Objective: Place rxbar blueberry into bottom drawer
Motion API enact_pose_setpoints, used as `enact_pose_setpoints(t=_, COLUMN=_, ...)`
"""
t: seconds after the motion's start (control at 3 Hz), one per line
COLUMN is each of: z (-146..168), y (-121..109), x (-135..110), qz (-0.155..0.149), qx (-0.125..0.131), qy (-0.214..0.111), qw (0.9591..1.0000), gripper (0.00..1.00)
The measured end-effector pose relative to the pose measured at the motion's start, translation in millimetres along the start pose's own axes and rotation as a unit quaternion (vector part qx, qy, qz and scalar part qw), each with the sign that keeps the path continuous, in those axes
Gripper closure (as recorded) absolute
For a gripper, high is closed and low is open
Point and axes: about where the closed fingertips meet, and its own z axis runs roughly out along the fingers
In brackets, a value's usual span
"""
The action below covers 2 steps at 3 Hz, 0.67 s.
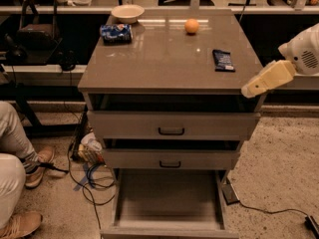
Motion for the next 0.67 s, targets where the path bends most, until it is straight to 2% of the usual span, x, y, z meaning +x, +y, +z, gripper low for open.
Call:
enact_pose_setpoints(t=0.33, z=5.7, y=-18.1, x=-12.6, qz=0.006, qx=0.029, qy=-0.029, qw=0.9991, gripper=0.0)
enact_pose_setpoints(t=0.67, z=9.0, y=-20.3, x=-13.8, qz=0.01, qx=0.03, qy=-0.033, qw=0.999, gripper=0.0)
